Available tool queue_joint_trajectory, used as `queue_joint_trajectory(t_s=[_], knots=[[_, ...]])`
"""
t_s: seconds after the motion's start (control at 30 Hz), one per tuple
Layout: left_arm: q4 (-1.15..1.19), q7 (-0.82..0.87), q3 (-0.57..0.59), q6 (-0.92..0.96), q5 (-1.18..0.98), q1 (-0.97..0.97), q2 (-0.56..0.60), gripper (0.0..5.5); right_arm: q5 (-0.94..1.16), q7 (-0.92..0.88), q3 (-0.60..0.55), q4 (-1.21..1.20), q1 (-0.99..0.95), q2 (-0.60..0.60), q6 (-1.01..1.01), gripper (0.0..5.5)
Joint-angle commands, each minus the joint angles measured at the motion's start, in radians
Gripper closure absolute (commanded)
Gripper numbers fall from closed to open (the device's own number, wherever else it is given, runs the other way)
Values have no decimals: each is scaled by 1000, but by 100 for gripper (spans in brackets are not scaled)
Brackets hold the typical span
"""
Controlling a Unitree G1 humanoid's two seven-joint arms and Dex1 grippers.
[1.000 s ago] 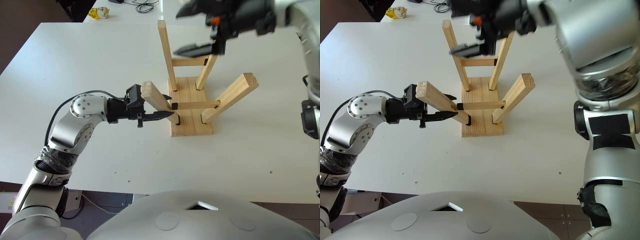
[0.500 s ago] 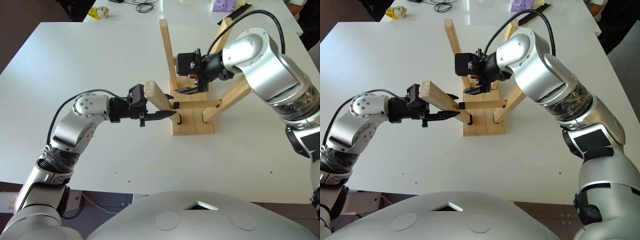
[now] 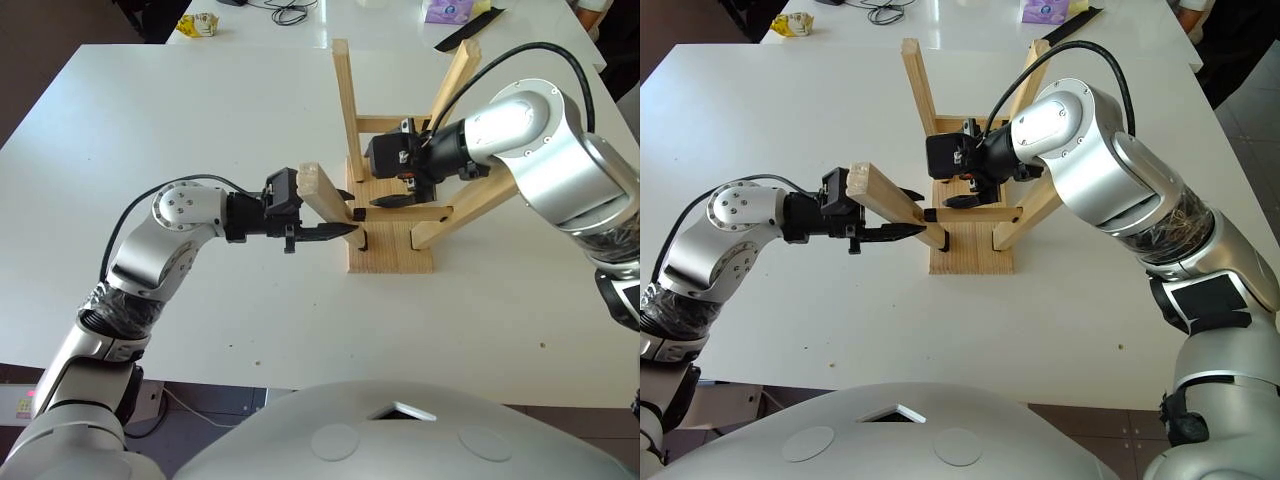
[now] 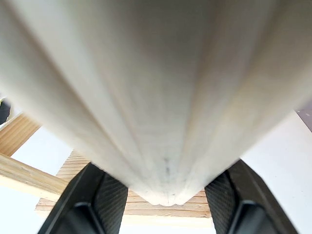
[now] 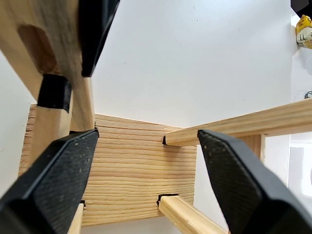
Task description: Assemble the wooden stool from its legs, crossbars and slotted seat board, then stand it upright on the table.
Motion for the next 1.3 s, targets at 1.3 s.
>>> queue_joint_trajectory(t_s=[1.3], knots=[[172,8,-236,72,241,8,65,344,-133,11,-15,390,-66,61,-284,174]])
